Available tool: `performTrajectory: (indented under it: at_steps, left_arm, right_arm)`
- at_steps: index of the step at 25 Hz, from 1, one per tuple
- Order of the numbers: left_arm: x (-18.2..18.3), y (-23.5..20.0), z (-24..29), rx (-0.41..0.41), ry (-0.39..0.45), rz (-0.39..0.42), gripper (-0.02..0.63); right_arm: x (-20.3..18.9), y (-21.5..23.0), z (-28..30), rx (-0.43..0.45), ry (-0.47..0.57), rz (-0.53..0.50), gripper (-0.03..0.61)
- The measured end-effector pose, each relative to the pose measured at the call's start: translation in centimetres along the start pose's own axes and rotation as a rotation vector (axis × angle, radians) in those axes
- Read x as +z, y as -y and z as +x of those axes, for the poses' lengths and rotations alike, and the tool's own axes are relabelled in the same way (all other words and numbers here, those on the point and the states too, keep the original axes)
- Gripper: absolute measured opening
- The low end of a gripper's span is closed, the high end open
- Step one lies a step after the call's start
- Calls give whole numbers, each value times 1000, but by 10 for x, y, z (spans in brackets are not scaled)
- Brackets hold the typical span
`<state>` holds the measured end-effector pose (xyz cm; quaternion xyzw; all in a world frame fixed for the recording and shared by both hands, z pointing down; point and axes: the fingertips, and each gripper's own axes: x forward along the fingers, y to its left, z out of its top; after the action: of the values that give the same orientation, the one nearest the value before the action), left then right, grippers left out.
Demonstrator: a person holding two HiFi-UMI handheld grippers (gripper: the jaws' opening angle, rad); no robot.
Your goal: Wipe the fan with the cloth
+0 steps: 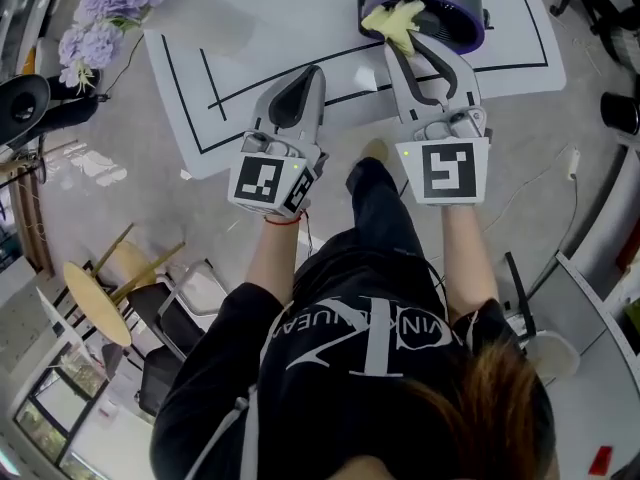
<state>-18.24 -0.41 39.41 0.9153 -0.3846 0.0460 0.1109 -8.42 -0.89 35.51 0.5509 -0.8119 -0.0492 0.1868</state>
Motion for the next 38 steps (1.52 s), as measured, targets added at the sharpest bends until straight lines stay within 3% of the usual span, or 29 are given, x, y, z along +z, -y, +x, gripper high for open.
performTrajectory:
  at_steps: [8, 13, 20, 30, 38]
  left_arm:
    - [7, -1, 19, -39, 5, 3, 11]
    - [9, -2, 29, -62, -4, 3, 11]
    - [13, 0, 39, -91, -9, 17, 11]
    - [13, 0, 40, -116, -27, 28, 11]
    - [14, 1, 45, -173, -37, 39, 11]
  right_arm:
    - [19, 22, -3, -102, 66, -65, 69]
    - [11, 41, -13, -234, 40, -208, 66]
    - [-8, 58, -20, -348, -55, -248, 64]
    - [-42, 60, -26, -404, -172, -173, 63]
    - [-67, 38, -12, -385, -208, 6, 63]
